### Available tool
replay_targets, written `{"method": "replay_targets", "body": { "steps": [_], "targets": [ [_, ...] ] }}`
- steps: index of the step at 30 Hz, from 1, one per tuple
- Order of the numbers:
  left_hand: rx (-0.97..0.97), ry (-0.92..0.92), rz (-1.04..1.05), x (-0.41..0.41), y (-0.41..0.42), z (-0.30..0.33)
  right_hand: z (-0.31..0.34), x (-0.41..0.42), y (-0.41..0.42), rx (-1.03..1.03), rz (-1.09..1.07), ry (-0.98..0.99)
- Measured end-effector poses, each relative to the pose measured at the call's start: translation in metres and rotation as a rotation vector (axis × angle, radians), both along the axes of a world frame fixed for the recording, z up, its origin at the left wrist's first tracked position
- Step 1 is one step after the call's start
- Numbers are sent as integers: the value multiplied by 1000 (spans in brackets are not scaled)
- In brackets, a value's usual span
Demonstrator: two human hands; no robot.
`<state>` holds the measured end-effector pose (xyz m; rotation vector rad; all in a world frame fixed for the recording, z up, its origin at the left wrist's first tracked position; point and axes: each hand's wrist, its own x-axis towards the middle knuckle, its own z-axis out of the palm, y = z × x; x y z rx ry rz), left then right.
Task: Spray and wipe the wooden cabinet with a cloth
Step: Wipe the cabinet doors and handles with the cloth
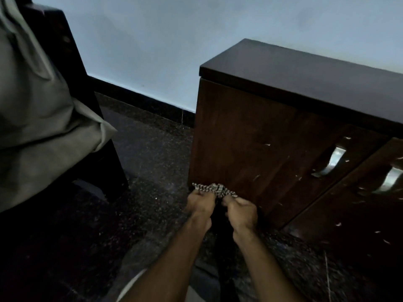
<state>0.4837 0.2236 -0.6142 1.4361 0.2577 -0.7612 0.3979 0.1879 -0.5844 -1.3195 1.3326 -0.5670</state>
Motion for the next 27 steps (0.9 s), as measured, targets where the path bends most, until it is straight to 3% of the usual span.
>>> {"method": "replay_targets", "body": {
  "steps": [5, 9, 16, 21, 27],
  "targets": [
    [11, -21, -85, -20, -17, -28, -2, -28, -9, -13, -62, 19],
    [32, 6, -187, -41, -6, 14, -4, -41, -10, -9, -89, 24],
    [62, 20, -301, -65, -14, 10, -27, -75, -28, -12, -108, 73],
    [-78, 46, -357, -74, -22, 19, -3, -87, -29, -124, -191, 46],
    [-72, 16, -393, -86, -25, 11, -3, -104, -27, -78, -198, 80]
  ]
}}
